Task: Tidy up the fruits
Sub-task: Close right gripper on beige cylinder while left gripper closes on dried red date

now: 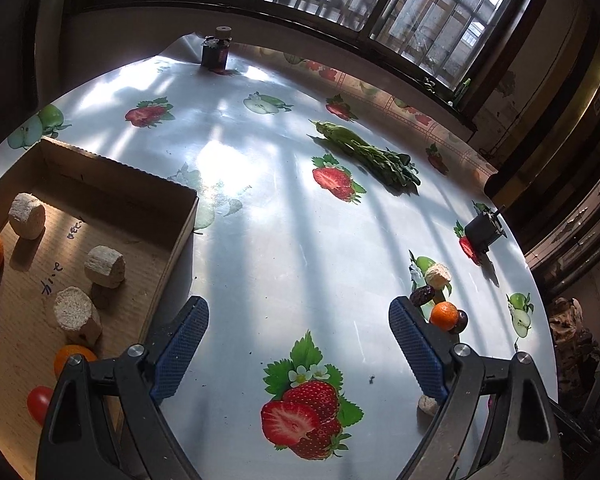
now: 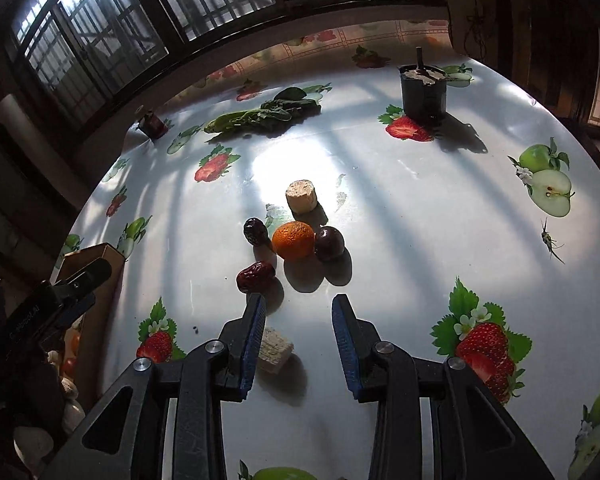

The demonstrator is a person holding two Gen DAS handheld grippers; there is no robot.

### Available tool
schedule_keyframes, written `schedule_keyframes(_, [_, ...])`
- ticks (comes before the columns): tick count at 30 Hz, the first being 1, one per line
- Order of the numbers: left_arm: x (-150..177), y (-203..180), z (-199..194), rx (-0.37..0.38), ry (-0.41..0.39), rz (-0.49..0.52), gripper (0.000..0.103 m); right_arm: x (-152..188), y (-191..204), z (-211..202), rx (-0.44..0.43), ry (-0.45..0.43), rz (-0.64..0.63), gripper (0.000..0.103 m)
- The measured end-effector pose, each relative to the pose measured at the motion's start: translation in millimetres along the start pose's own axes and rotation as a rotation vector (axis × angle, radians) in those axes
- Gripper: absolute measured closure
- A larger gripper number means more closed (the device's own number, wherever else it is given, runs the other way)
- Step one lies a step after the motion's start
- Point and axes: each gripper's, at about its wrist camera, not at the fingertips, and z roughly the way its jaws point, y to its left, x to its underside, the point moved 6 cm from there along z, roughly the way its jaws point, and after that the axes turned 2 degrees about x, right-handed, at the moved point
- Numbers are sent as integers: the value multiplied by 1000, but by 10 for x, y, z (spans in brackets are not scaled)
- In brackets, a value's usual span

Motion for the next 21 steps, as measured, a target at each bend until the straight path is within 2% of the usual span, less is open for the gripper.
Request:
schedule_keyframes(5, [11,-5,35,-7,8,13,12,259,207,73,-88,52,-14,65])
schedule_keyframes(7, [20,-18,50,-12,9,25,12,383,338,139,-100,72,-50,56])
schedule_keyframes(11, [57,-58,107,-15,28,46,12,618,564,190,-138,90,-113,54])
schedule_keyframes(14, [90,-113,140,-15,37,74,12,793,736,166,-59,74,-253,55])
schedule_keyframes(15, [101,-144,148,-13,37,88,12,844,783,152,-42,71,-297,64])
schedule_keyframes(16, [114,-179,153,-8,39,103,12,882,809,136,-33,70,-329,64])
schedule_keyframes(18, [149,-256,161,11,43,136,12,883,784,98,-10,62,-348,64])
schedule_keyframes(21, [216,-403,218,30,59,202,12,702,530,32,72,-6,-314,64])
